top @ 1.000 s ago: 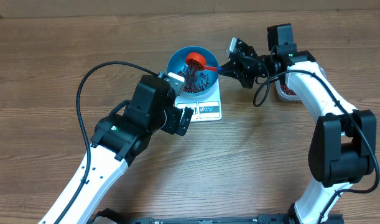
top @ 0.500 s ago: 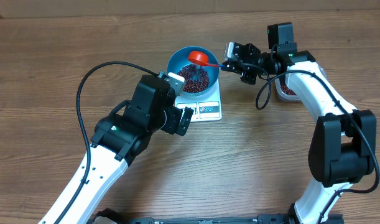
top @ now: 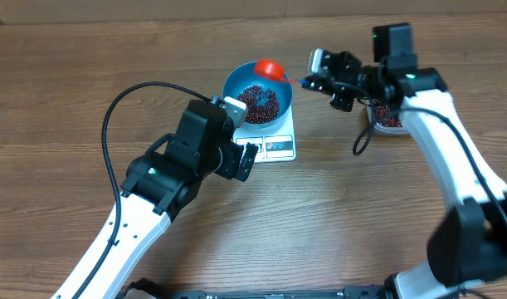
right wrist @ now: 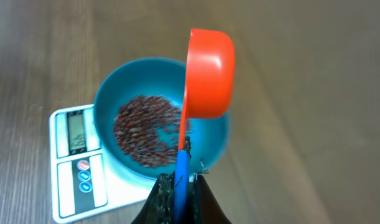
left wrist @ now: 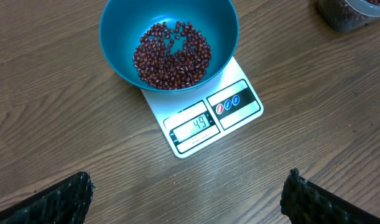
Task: Scoop item into bowl and weigh 150g on scale
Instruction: 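Tip the scoop with the right gripper to pour beans into the bowl, then move the empty scoop with the right gripper back to the bean tub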
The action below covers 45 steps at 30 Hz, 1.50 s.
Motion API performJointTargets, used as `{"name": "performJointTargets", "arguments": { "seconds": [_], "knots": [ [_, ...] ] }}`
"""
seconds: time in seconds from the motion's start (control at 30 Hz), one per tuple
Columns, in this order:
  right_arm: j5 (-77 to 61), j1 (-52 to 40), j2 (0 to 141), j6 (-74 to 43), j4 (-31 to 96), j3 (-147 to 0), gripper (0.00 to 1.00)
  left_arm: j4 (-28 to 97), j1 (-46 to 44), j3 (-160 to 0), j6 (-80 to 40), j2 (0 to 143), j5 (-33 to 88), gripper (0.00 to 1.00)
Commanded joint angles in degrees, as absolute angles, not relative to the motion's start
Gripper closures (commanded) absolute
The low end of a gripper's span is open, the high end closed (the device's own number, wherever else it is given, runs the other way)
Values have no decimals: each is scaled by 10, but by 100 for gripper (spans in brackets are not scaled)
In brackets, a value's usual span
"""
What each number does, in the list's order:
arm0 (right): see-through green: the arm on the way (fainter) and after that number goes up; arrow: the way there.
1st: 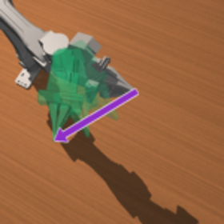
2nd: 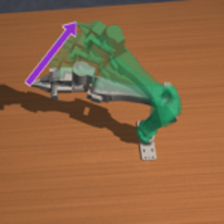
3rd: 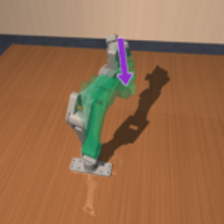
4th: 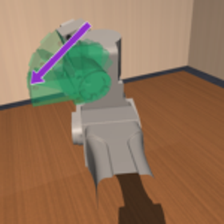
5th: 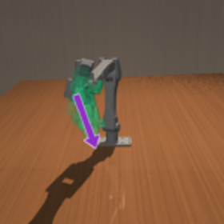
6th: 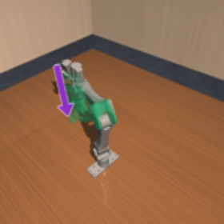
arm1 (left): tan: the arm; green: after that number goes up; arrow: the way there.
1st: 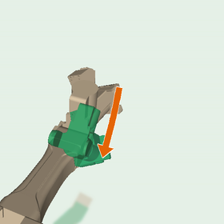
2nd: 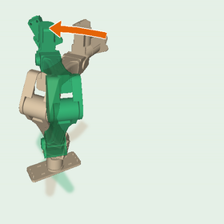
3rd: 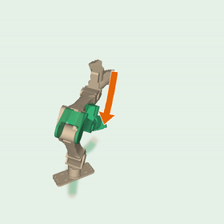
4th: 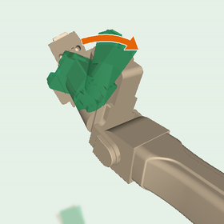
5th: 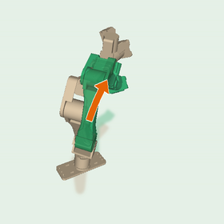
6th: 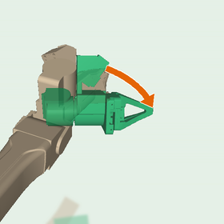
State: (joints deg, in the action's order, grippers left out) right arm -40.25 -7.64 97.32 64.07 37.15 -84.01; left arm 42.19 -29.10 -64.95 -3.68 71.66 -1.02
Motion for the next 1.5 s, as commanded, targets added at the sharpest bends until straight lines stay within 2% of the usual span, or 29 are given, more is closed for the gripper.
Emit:
{"name": "performJointTargets", "arguments": {
  "seconds": [0.0, 0.2, 0.4, 0.63, 0.93, 1.27, 1.47],
  "knots": [
    [-313, -77, 930, 550, 370, -856, 96, 422, -289, -645, -34, 719, -2, 0],
    [-120, -77, 913, 397, 370, -856, 96, 422, -289, -645, -34, 719, -2, 0],
    [1, -65, 913, 241, 392, -856, 96, 422, -289, -645, -34, 719, -2, 0],
    [20, -29, 913, 203, 470, -856, 96, 422, -289, -645, -34, 719, -2, 0],
    [46, 58, 913, 78, 543, -856, 96, 422, -289, -645, -34, 719, -2, 0],
    [44, 94, 913, 75, 629, -856, 96, 422, -289, -645, -34, 719, -2, 0],
    [44, 94, 913, 70, 635, -856, 96, 422, -289, -645, -34, 719, -2, 0]
  ]
}}
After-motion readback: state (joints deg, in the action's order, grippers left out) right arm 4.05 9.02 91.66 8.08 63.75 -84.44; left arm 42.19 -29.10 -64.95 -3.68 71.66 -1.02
